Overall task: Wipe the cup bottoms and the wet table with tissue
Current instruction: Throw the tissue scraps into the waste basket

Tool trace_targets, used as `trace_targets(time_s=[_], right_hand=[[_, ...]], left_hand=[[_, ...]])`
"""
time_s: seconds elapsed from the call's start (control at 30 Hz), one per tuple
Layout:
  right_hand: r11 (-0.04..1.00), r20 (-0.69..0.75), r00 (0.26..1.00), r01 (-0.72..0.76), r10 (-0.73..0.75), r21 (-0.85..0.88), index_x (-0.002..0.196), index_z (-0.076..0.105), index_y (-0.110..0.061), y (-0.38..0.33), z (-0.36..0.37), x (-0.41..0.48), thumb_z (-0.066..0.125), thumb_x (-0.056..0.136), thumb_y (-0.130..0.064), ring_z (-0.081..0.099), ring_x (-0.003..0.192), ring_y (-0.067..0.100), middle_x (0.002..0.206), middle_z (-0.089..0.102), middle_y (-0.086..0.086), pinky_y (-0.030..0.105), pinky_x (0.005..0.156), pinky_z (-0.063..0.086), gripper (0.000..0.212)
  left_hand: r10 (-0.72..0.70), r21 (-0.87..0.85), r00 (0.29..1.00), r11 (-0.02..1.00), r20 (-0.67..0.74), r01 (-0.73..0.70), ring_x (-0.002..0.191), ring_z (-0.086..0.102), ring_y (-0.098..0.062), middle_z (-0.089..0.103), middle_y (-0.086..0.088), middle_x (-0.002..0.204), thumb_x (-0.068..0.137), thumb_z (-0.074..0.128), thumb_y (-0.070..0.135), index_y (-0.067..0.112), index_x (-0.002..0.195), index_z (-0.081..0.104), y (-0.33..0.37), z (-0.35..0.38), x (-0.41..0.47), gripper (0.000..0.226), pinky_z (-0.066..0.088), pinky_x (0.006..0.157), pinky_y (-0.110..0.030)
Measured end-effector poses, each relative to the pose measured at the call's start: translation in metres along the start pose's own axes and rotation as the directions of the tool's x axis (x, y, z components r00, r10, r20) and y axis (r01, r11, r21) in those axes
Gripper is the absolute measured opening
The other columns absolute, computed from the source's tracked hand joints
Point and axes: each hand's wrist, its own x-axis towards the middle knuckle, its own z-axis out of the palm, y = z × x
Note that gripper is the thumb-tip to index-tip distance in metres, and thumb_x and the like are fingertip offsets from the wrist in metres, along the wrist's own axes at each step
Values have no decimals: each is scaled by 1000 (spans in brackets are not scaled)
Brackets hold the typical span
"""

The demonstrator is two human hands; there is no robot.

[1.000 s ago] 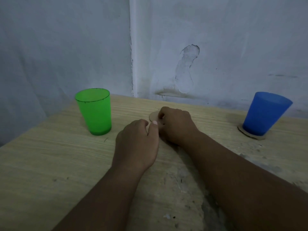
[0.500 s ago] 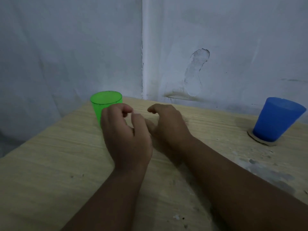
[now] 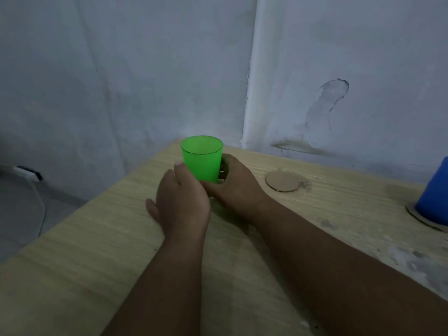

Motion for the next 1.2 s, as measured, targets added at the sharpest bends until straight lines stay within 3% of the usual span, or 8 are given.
trace_targets(time_s=[0.13,0.23,0.33,0.57,0.63,0.8,1.03,1.2], right_hand=[[998,-10,1000,-12,12,67,124,59,-21,4,1,2,80,64,-47,68,99,10,114,70,-8,40,90,56,69],[997,-46,999,-22,25,73,122,61,-19,6,-6,0,83,66,-42,68,97,9,112,70,-7,38,89,57,64],[999,-114,993,-15,21,48,121,61,-18,6,-25,-6,84,69,-41,67,95,10,109,70,-5,38,86,57,61],[997,-337,941,-58,35,-58,116,62,-19,28,-96,-23,82,71,-44,65,89,8,103,68,-6,27,73,58,56],[996,-382,922,-85,64,-37,115,62,-17,37,-111,-25,82,72,-43,65,87,7,102,68,-5,21,66,56,55],[994,-453,888,-101,76,-30,118,62,-17,56,-126,-24,82,71,-45,64,92,7,105,68,-7,28,77,55,58],[996,-417,908,-62,29,-67,120,59,-25,68,-115,-21,80,73,-46,60,91,-3,106,63,-16,16,69,48,56],[991,-427,904,-70,14,-117,123,57,-22,72,-112,-16,78,74,-50,60,93,5,103,59,-17,15,69,46,60]], left_hand=[[26,51,999,998,25,-27,131,51,-29,68,-2,125,107,17,29,22,115,56,4,1,-4,41,9,121,-56],[73,90,997,993,30,-76,132,49,-28,63,-3,133,108,14,30,26,115,56,6,-1,-8,43,8,121,-55],[121,137,992,983,41,-126,136,46,-28,57,-6,140,106,13,36,20,132,55,6,5,-10,52,11,121,-57],[338,269,917,882,211,-387,129,51,-33,62,-13,133,99,20,58,10,125,62,4,31,-21,69,30,115,-50],[375,362,867,797,328,-483,137,45,-31,55,-12,143,96,24,65,10,135,56,4,35,-25,75,28,117,-50],[322,439,753,655,574,-615,157,4,-26,13,-6,170,85,17,84,20,160,23,4,40,-30,99,7,125,-48],[262,501,737,591,622,-633,157,-10,-25,-6,-5,171,82,20,88,21,162,3,3,41,-29,106,-1,125,-49],[244,515,736,577,632,-634,157,-12,-25,-8,-5,171,84,19,87,21,163,1,5,39,-31,104,-2,125,-49]])
